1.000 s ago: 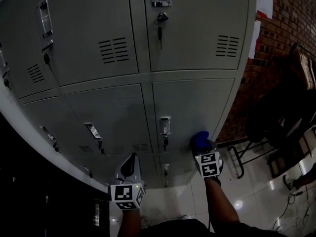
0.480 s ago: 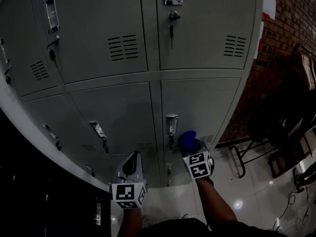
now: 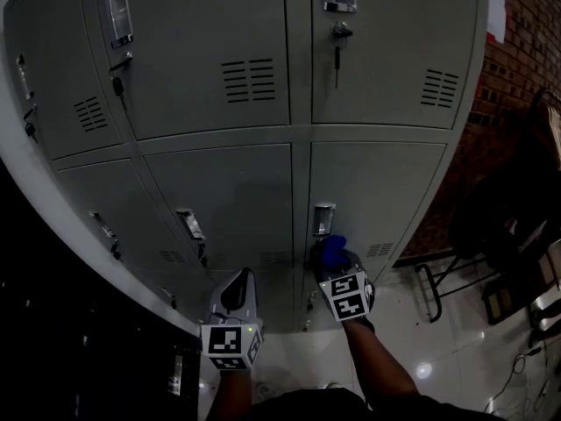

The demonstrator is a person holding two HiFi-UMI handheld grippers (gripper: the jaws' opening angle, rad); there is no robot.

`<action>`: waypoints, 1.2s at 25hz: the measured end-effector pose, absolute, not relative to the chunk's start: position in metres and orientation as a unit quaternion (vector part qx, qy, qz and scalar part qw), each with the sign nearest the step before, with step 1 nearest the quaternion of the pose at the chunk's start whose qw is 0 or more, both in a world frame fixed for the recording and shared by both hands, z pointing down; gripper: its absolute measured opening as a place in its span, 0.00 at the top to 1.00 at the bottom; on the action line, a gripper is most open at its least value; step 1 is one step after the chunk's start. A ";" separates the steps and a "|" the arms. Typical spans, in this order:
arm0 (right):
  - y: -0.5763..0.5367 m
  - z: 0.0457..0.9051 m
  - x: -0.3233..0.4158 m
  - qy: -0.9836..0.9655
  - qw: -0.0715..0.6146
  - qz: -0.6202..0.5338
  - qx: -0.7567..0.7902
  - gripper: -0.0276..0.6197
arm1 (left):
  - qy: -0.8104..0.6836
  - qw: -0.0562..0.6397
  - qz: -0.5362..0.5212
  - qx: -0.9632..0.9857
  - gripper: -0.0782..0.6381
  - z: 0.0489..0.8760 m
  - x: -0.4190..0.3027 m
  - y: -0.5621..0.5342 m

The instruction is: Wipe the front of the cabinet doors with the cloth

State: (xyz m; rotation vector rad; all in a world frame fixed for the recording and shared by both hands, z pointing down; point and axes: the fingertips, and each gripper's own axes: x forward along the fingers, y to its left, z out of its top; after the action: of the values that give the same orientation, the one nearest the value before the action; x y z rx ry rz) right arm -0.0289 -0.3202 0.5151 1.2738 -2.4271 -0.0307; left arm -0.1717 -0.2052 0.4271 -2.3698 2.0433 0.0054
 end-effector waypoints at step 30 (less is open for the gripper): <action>-0.280 0.388 0.022 -0.861 0.043 -0.067 0.502 0.86 | 0.623 0.033 0.027 -0.781 0.87 0.387 -0.151 -0.202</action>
State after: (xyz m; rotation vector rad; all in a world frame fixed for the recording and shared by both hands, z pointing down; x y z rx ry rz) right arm 0.0224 -0.2802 0.3875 1.5370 -2.6336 -0.2036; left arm -0.1509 -0.2018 0.3874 -2.4033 1.9166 0.0838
